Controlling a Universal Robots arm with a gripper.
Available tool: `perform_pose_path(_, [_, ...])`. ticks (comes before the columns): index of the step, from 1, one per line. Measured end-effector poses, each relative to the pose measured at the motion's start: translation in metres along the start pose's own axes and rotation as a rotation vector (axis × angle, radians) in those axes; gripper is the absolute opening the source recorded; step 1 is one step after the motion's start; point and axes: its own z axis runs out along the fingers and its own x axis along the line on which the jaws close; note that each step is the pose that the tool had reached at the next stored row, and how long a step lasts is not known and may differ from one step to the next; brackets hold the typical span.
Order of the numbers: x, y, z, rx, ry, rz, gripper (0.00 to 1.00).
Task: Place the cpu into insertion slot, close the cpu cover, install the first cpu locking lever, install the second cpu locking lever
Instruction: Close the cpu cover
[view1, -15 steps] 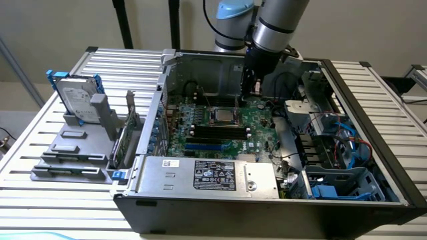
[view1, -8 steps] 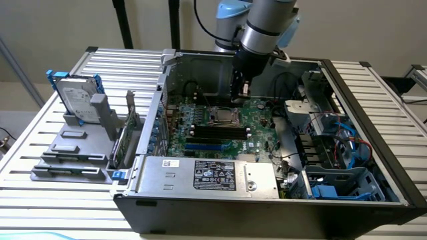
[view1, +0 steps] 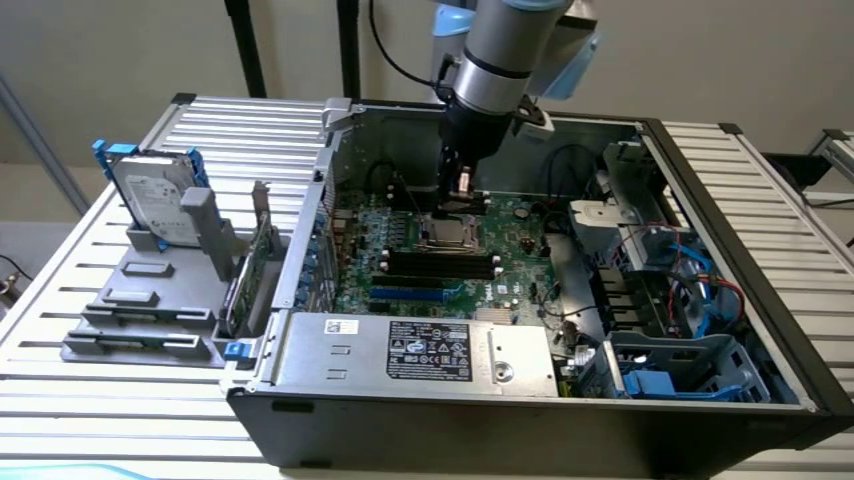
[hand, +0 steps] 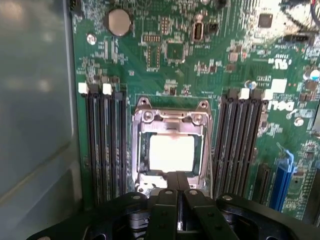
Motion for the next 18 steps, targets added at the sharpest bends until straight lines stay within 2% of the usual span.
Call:
perform_pose_path(3, [0.0,-0.01,0.0054,0.005,0.0001,0.0,0.11])
perform_pose_path(5, [-0.001,-0.0134,0.0095,0.0061,0.0002,0.0,0.11])
perform_pose_path(18, [-0.001,-0.011,0.0305,0.0067,-0.0004,0.0,0.11])
